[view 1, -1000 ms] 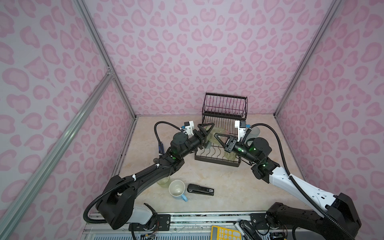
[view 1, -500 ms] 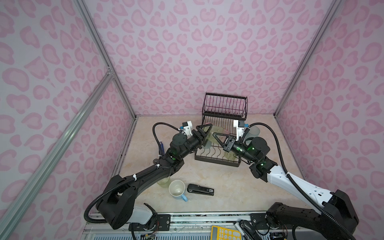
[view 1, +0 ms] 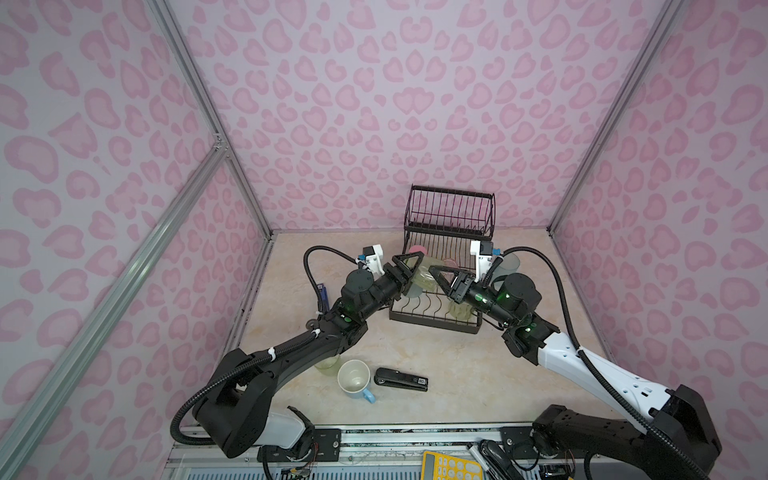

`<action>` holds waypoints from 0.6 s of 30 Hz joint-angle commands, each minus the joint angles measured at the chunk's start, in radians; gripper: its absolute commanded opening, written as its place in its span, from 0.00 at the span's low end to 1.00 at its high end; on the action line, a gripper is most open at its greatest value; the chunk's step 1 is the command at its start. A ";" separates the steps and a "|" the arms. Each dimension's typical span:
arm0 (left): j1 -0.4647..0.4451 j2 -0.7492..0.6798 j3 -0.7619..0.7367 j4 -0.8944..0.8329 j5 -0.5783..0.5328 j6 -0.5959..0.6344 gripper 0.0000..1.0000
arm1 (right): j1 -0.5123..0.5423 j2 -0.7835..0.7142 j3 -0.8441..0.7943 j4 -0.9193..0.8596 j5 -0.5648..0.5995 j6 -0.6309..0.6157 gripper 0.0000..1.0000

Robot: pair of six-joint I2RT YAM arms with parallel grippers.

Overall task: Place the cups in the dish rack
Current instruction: 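Grasp the green cup with the left gripper and open the right gripper, then lower the green cup into the rack with the left gripper while the right withdraws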

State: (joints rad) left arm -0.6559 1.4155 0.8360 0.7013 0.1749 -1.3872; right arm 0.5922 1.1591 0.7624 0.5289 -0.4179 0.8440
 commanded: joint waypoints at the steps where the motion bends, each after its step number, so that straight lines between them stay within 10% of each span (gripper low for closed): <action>1: 0.004 -0.003 -0.005 0.011 -0.030 0.065 0.66 | -0.026 -0.027 -0.027 -0.038 0.021 -0.016 0.40; 18: -0.103 0.009 0.106 -0.312 -0.335 0.582 0.66 | -0.229 -0.293 -0.102 -0.456 0.129 -0.160 0.41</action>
State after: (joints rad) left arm -0.7353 1.4044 0.9043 0.4442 -0.0532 -0.9688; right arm 0.3859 0.8864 0.6704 0.1680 -0.3164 0.7189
